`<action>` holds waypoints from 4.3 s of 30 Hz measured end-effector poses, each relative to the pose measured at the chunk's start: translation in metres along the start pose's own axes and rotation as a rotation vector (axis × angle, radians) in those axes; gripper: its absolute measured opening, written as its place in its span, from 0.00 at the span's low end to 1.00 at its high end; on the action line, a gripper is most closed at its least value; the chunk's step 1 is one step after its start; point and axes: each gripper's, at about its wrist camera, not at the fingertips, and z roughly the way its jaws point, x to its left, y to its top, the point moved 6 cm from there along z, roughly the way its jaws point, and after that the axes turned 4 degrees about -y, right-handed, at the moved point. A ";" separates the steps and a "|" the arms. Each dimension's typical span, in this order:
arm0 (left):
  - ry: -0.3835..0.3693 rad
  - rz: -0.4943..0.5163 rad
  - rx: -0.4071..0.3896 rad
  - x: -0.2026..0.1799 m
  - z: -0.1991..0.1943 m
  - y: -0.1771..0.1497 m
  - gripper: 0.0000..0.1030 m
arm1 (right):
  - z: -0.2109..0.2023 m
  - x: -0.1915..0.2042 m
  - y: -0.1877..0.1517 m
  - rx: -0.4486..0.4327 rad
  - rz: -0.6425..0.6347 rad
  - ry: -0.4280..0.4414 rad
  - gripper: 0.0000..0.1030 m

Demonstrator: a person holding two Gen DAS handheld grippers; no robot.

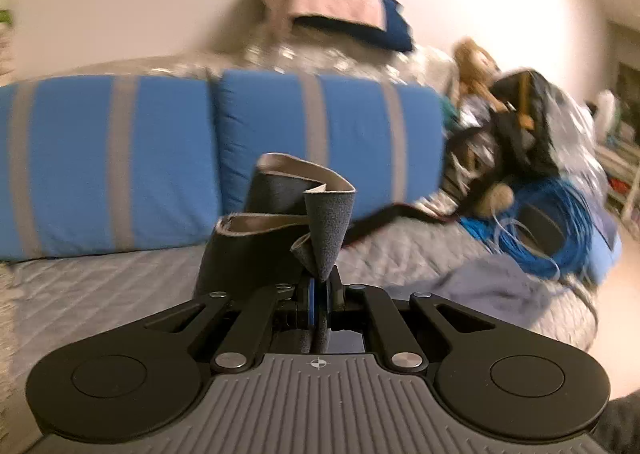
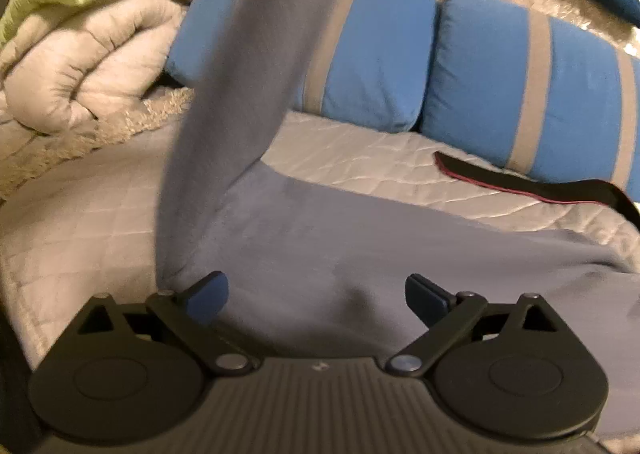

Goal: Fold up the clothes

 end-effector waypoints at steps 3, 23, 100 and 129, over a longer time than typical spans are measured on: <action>-0.062 0.030 0.028 -0.018 0.020 -0.003 0.10 | -0.029 -0.016 -0.004 -0.020 -0.004 0.001 1.00; 0.005 -0.057 0.131 0.030 0.033 -0.066 0.60 | -0.042 -0.084 -0.008 0.012 -0.337 -0.132 0.98; 0.016 -0.442 0.228 0.132 0.052 -0.142 0.68 | -0.008 -0.101 -0.069 0.244 -1.349 -0.133 0.60; 0.245 0.355 0.024 -0.016 0.026 -0.147 0.68 | -0.023 -0.059 0.085 -0.132 -1.398 -0.233 0.04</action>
